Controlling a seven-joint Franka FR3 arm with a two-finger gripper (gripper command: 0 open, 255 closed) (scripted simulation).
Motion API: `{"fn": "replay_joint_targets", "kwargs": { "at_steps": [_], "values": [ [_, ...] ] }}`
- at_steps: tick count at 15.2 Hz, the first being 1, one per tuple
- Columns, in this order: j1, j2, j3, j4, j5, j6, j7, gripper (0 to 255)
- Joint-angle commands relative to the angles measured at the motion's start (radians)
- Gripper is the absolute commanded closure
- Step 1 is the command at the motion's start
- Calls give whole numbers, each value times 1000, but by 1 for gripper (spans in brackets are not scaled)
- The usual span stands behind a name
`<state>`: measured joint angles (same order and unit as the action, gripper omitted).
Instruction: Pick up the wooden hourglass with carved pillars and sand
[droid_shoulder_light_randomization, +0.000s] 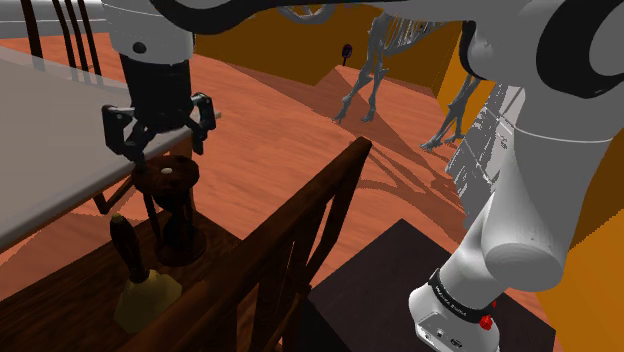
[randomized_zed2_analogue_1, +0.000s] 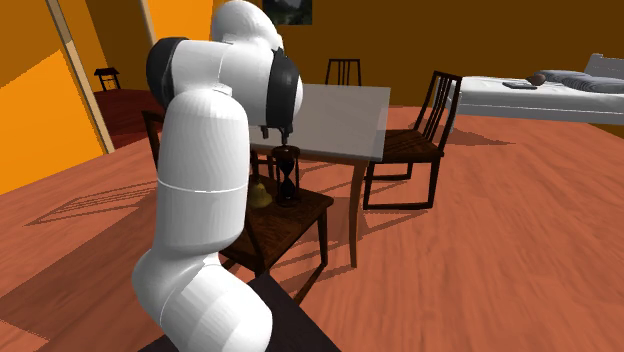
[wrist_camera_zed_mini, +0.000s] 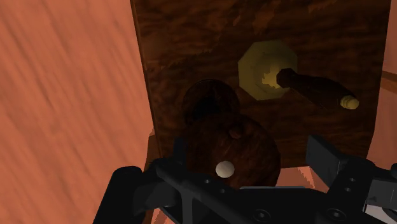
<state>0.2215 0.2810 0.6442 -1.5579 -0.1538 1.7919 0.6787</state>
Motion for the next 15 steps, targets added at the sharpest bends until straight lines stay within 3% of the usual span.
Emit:
{"fn": "replay_joint_targets", "kwargs": {
  "at_steps": [1,6,7,15],
  "values": [
    [0,6,-2,-20,-4,25,3,0],
    [-2,10,-4,-63,-8,71,5,0],
    [-2,10,-4,-63,-8,71,6,255],
    [-2,10,-4,-63,-8,72,6,255]
  ]
}}
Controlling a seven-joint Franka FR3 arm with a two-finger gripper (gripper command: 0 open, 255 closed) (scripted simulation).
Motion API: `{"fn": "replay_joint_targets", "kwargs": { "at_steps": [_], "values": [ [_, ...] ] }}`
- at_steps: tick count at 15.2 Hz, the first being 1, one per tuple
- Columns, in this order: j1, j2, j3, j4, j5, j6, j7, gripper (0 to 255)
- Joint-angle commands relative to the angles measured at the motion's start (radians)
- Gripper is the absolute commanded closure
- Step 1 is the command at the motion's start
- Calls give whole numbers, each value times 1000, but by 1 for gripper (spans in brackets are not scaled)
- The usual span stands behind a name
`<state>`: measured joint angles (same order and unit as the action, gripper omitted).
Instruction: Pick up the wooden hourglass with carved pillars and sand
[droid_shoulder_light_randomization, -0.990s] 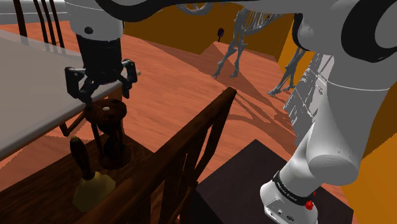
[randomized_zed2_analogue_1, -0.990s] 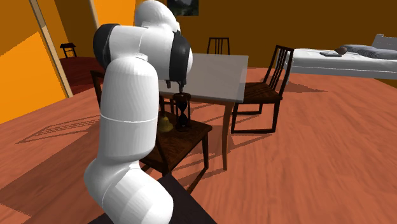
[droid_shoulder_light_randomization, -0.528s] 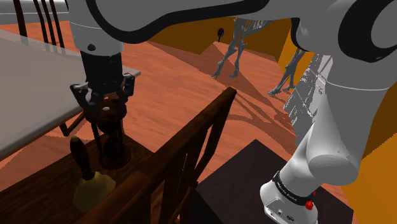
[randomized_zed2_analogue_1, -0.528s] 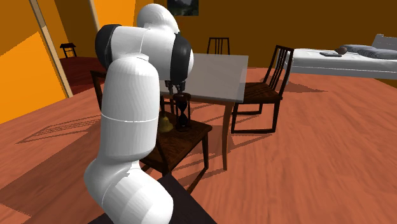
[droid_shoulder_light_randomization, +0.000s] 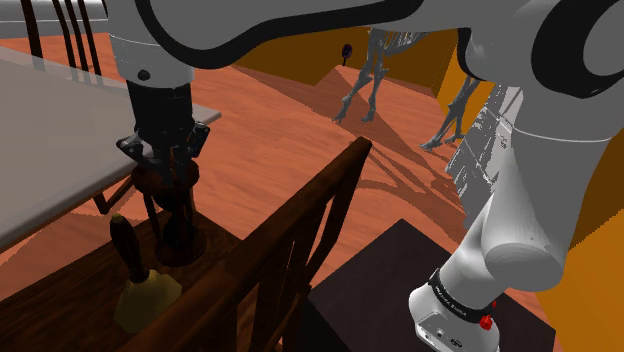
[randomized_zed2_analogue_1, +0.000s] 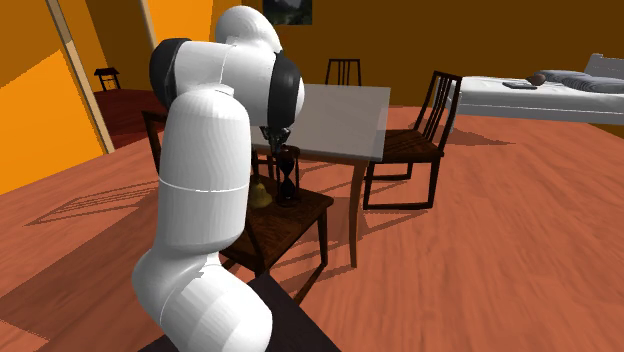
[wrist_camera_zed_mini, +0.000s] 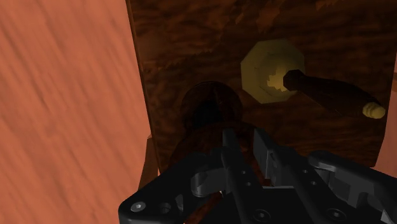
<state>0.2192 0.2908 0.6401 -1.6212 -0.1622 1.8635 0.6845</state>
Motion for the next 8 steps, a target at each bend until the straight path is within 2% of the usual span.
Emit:
{"fn": "replay_joint_targets", "kwargs": {
  "at_steps": [1,8],
  "values": [
    [0,0,0,0,0,0,0,255],
    [6,-5,4,88,6,-92,-5,255]
  ]
}}
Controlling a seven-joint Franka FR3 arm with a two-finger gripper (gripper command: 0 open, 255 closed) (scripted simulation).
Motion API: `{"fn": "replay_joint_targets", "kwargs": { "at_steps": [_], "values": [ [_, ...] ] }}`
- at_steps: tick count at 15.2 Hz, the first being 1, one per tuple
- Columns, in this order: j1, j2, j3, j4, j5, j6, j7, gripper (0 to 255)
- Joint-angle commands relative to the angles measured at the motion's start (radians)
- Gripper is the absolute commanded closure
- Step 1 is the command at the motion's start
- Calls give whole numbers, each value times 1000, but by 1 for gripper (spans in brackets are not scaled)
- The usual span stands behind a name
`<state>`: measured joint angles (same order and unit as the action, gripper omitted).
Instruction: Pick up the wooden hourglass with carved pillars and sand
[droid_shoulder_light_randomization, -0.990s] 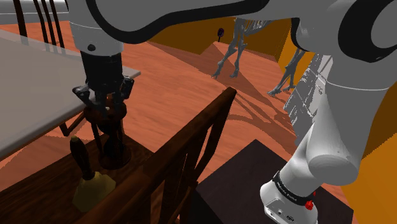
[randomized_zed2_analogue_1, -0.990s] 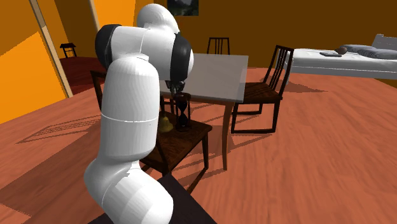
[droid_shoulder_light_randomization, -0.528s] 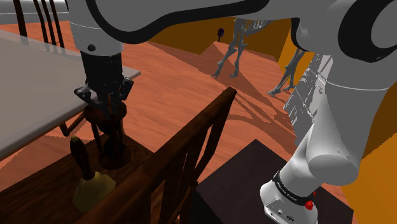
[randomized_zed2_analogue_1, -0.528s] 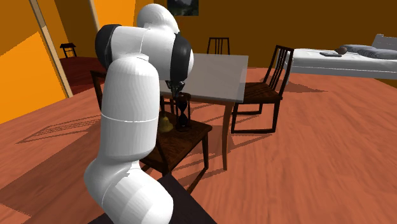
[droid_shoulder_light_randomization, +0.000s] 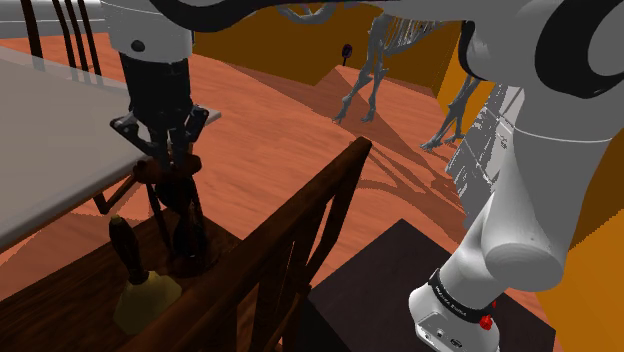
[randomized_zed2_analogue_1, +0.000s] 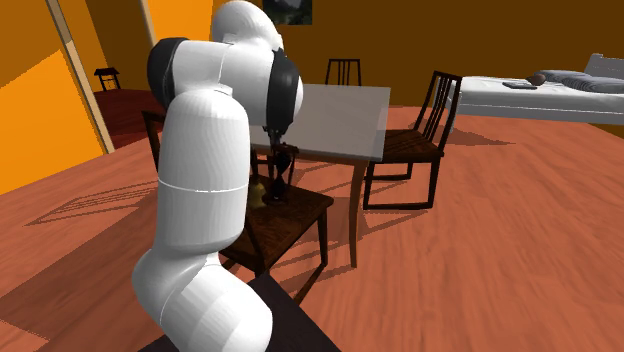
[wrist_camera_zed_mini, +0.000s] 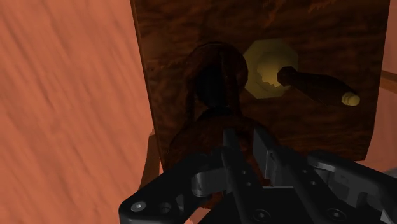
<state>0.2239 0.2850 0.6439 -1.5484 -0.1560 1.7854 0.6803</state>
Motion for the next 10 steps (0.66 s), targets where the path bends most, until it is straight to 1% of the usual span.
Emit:
{"fn": "replay_joint_targets", "kwargs": {
  "at_steps": [1,8,10],
  "values": [
    [3,1,1,29,0,-28,-1,255],
    [17,11,4,138,-5,-126,0,255],
    [18,12,4,140,-5,-129,0,255]
  ]
}}
